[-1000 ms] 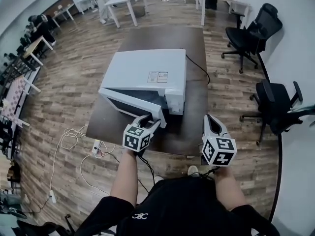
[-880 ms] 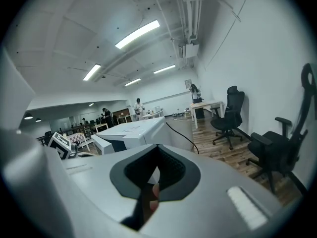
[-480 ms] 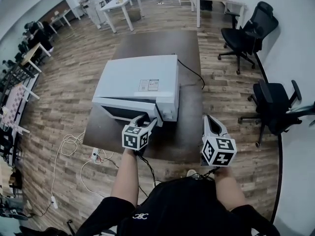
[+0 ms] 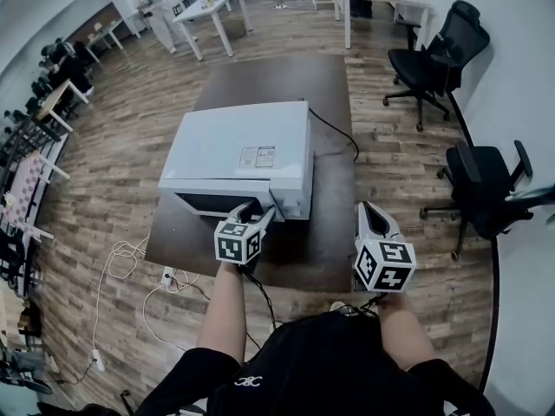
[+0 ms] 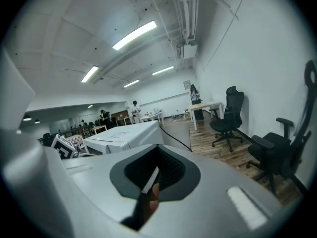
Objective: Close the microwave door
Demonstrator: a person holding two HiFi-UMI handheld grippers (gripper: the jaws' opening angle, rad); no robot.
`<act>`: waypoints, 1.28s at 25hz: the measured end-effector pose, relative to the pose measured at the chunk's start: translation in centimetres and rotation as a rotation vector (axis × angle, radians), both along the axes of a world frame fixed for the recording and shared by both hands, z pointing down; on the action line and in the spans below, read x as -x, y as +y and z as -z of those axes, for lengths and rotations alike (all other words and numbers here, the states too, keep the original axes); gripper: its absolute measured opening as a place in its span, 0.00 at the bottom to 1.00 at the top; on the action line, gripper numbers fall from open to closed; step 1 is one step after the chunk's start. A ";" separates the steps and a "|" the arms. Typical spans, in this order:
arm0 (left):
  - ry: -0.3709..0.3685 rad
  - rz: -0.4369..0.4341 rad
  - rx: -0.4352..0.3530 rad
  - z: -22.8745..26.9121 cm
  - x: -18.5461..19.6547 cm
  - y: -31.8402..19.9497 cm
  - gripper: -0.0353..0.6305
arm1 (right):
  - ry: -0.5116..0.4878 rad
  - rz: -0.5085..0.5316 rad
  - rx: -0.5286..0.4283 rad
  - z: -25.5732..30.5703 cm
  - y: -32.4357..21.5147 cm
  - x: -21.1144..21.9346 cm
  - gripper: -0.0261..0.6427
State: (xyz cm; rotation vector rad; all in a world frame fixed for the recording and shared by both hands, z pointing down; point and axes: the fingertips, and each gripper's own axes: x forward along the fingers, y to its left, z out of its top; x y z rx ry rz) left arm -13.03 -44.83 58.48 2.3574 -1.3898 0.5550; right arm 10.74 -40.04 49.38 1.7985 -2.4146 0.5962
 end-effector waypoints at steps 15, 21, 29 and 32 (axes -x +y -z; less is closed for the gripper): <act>0.040 0.108 -0.087 2.2 0.3 0.3 0.35 | 0.013 0.020 0.004 0.5 1.2 1.8 0.05; 0.116 0.244 -0.156 6.9 2.6 3.0 0.10 | 0.006 0.054 -0.026 2.6 1.4 4.0 0.05; 0.102 0.300 -0.121 10.3 4.7 6.5 0.07 | 0.011 0.168 -0.088 5.1 1.9 10.1 0.05; 0.094 0.306 -0.135 11.2 5.1 7.9 0.07 | 0.029 0.224 -0.102 5.6 2.3 12.9 0.05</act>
